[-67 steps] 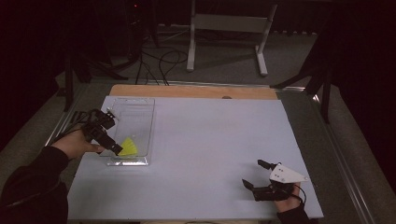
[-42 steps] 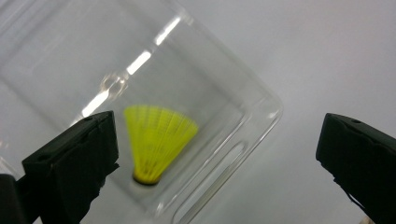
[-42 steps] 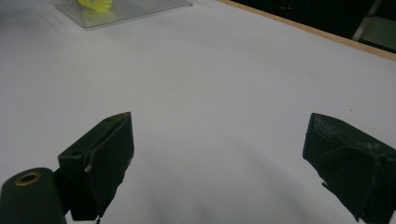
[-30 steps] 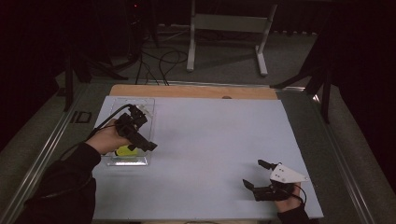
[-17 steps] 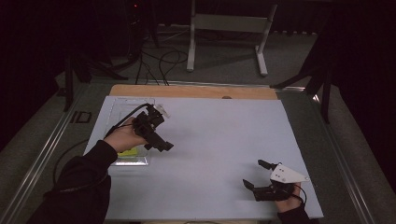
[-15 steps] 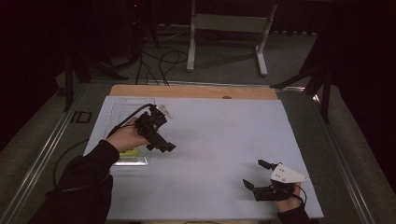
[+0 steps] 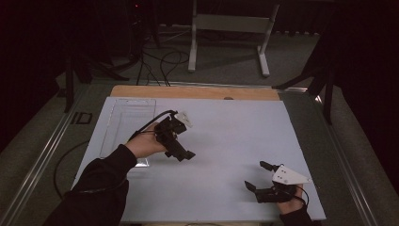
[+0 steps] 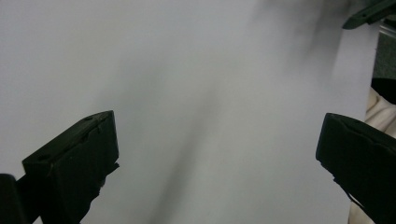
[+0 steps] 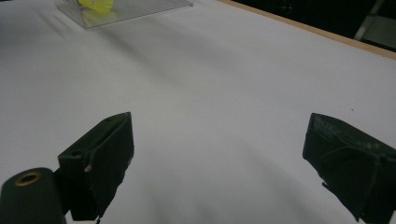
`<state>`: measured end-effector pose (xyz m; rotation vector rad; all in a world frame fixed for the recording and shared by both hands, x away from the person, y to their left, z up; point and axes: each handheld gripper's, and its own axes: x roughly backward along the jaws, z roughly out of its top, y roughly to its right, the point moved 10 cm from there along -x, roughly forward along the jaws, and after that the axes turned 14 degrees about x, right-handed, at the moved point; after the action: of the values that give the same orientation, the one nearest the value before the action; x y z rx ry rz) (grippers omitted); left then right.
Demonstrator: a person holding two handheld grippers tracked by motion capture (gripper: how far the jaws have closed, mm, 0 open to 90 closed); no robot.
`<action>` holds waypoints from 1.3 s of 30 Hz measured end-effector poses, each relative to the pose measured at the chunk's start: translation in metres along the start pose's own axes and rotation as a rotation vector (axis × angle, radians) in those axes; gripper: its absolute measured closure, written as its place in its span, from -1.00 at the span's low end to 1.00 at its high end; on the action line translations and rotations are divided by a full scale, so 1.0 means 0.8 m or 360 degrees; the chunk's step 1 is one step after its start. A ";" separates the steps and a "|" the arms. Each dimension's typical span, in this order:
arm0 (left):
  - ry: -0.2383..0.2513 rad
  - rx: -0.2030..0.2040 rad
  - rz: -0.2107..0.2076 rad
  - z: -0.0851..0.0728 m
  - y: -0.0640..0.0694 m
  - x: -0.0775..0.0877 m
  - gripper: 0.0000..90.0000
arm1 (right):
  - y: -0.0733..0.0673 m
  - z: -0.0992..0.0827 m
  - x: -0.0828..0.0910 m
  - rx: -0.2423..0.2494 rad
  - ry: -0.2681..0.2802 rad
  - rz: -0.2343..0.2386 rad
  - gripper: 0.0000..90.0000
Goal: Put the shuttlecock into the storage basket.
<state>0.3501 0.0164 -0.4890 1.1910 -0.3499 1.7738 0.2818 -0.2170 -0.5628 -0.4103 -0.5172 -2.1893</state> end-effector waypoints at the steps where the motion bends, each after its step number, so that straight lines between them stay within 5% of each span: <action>1: 0.0002 -0.0016 -0.0015 0.001 0.005 -0.004 -1.00 | 0.000 0.000 0.000 -0.0001 -0.0001 0.0000 -0.80; 10: 0.0021 -0.0107 -0.0170 0.000 0.040 -0.032 -1.00 | 0.000 0.001 0.001 0.0001 0.0005 0.0001 -0.80; 27: 0.0065 -0.0205 -0.0156 -0.058 0.049 -0.065 -1.00 | -0.001 0.001 0.001 0.0004 0.0004 0.0002 -0.80; 39: 0.0094 -0.0096 -0.0141 -0.112 0.036 -0.068 -1.00 | -0.002 0.000 0.000 0.0022 -0.0011 0.0006 -0.80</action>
<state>0.2802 0.0317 -0.5709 1.0930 -0.3093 1.7064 0.2805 -0.2156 -0.5632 -0.4110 -0.5346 -2.1803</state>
